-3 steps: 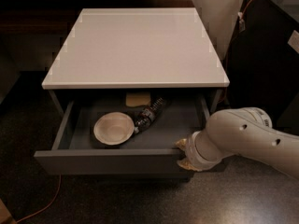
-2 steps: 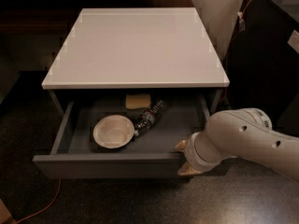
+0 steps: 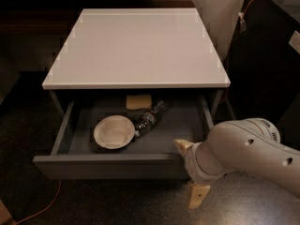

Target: Pick water bottle from top drawer and place on counter

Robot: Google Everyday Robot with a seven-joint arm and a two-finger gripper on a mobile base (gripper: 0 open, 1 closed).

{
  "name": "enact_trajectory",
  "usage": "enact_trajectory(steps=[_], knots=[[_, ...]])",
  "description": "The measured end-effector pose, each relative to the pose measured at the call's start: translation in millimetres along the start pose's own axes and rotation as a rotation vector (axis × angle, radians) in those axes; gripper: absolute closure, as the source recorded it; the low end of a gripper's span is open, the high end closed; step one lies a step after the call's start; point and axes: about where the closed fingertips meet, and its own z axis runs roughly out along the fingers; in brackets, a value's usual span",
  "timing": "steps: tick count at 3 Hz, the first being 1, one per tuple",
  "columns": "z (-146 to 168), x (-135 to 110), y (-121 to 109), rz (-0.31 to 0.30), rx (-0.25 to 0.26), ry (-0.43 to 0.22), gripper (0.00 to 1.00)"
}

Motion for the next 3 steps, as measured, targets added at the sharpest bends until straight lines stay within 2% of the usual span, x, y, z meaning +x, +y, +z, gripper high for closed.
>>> enact_trajectory(steps=[1, 2, 3], knots=[[-4, -4, -1, -0.022, 0.002, -0.001, 0.00], [-6, -3, -24, -0.084, -0.023, 0.025, 0.00], [-11, -5, -67, -0.196, -0.069, 0.055, 0.00]])
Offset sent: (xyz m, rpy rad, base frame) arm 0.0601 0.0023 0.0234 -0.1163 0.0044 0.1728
